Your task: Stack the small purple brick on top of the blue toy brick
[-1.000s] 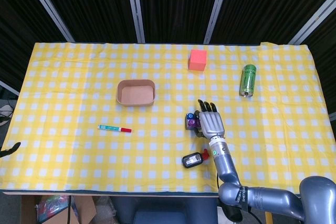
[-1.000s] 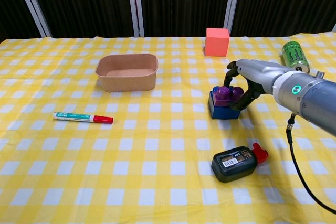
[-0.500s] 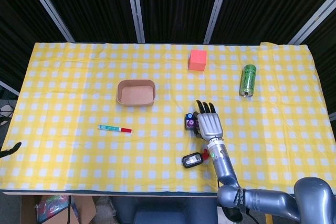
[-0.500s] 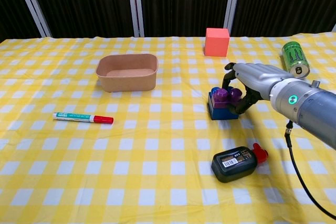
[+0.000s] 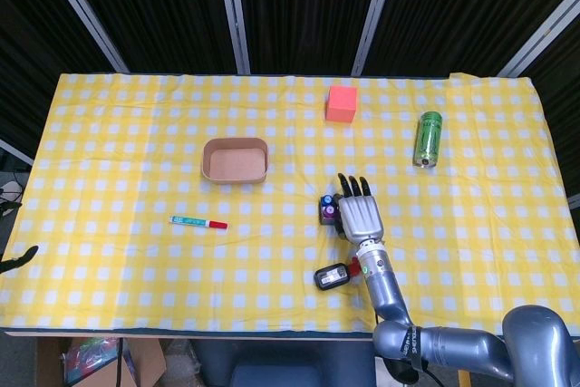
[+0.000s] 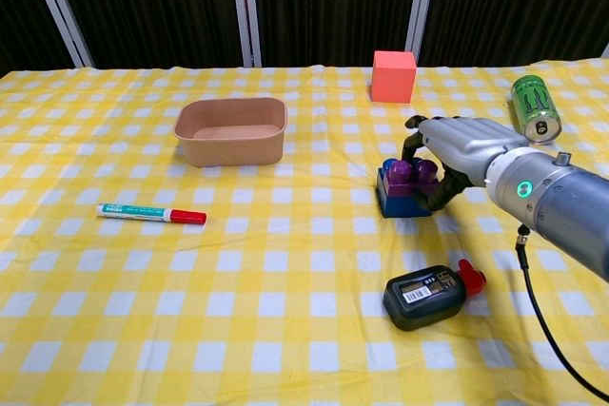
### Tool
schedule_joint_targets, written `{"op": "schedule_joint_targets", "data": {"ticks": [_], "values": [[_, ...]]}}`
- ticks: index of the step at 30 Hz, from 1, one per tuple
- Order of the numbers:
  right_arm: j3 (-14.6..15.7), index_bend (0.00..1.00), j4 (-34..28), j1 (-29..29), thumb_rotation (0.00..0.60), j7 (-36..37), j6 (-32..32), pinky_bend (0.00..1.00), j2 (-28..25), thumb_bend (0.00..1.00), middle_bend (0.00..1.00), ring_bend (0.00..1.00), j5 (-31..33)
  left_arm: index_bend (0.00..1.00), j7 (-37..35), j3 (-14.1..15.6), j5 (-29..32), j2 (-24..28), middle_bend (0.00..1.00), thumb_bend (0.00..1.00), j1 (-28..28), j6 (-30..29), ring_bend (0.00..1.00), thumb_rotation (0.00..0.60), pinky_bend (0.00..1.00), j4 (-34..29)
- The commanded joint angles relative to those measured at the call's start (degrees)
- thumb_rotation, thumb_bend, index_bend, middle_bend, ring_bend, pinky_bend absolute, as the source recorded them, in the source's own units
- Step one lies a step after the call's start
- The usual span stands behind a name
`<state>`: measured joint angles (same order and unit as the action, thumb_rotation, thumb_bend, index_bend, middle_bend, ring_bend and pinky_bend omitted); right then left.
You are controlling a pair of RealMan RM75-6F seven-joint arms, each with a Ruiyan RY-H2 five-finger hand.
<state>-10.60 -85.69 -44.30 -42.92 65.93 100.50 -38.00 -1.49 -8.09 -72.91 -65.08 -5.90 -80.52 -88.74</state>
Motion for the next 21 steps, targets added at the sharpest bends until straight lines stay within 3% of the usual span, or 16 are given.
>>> {"op": "schedule_joint_targets", "data": {"ticks": [1,8,13,18,21], "values": [[0.0,0.61,-0.1,0.0,0.600,-0.2,-0.1,0.00,0.0,0.52,0.00,0.00,-0.1,0.26,0.1,0.0,0.0,0.0,0.09,0.21,0.0,0.0,0.00,0.600,0.05,0.0],[0.3,0.59,-1.5,0.2,0.600,-1.0,-0.1,0.00,-0.8,0.63,0.00,0.00,-0.1,0.27,-0.1,0.0,0.0,0.0,0.09,0.21,0.0,0.1,0.00,0.600,0.05,-0.1],[0.3,0.43,-3.4,0.5,0.600,-0.1,-1.6,0.00,-2.4,0.77,0.00,0.00,0.0,0.27,-0.3,0.0,-0.1,0.1,0.09,0.21,0.0,0.1,0.00,0.600,0.05,-0.1],[-0.1,0.29,-5.1,1.0,0.600,2.3,-2.1,0.00,-4.0,0.78,0.00,0.00,-1.7,0.27,-0.2,0.1,-0.1,0.1,0.09,0.21,-0.1,0.2,0.00,0.600,0.05,-0.1],[-0.4,0.26,-6.2,1.3,0.600,3.9,-2.1,0.00,-4.9,0.78,0.00,0.00,-3.0,0.27,0.1,0.1,-0.1,0.0,0.09,0.21,-0.1,0.2,0.00,0.600,0.05,-0.2]]}}
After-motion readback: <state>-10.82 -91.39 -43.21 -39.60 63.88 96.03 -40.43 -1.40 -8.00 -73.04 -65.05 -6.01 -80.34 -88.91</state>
